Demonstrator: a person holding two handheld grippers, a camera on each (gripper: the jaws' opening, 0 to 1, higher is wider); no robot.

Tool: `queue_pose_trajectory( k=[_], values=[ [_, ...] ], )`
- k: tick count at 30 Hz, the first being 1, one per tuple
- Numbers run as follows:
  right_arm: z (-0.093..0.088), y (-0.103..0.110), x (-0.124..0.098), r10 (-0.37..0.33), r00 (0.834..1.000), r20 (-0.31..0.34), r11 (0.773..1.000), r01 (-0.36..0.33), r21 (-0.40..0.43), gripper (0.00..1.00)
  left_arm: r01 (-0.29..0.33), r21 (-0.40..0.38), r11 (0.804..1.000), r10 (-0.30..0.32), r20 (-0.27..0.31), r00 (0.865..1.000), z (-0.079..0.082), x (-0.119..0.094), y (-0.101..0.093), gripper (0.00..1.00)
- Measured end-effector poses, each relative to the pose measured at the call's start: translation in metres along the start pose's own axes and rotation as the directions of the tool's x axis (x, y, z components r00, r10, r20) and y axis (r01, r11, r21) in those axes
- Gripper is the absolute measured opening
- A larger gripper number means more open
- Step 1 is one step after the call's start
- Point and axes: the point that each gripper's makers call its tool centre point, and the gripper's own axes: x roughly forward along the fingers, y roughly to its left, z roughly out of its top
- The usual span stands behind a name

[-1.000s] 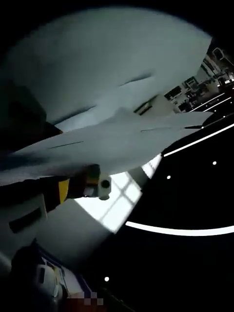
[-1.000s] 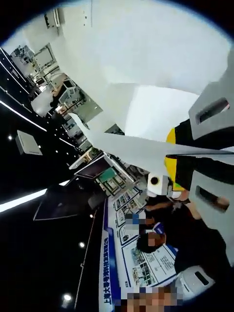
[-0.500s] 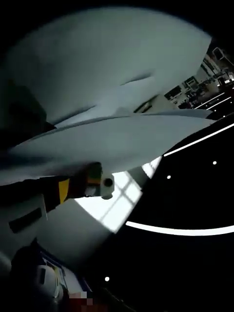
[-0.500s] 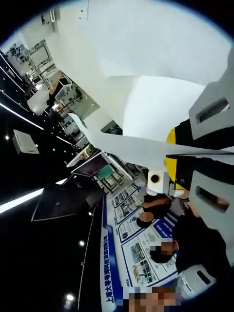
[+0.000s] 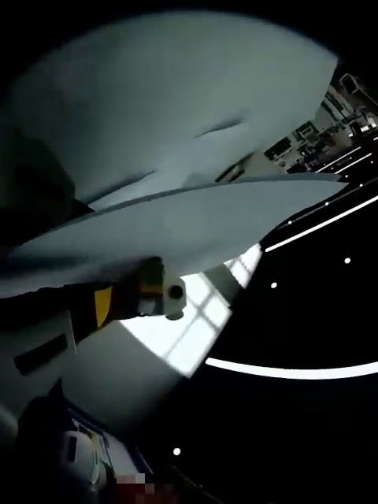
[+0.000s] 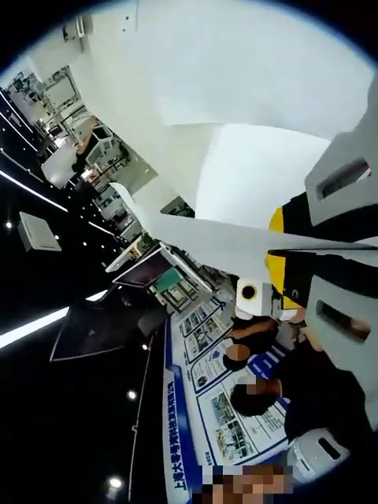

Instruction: Organize the stack of printing papers by aligning and flattening the scattered papers on the table

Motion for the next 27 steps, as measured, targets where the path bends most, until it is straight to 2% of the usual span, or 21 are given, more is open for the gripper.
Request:
queue_pose_trajectory(
  k=[7, 27],
  values=[
    [-0.0015, 0.0001, 0.0008, -0.001, 1.0, -0.001, 1.0, 0.001, 0.001, 0.0, -0.007, 0.012, 1.0, 0.007, -0.002, 1.0, 0.0003, -0.0005, 0.0026, 0.15],
    [-0.0027, -0.0018, -0.0017, 0.001, 1.0, -0.006, 1.0, -0.001, 0.0, 0.0, -0.009, 0.014, 1.0, 0.009, -0.003, 1.0, -0.0005, -0.0013, 0.0038, 0.15]
  ],
)
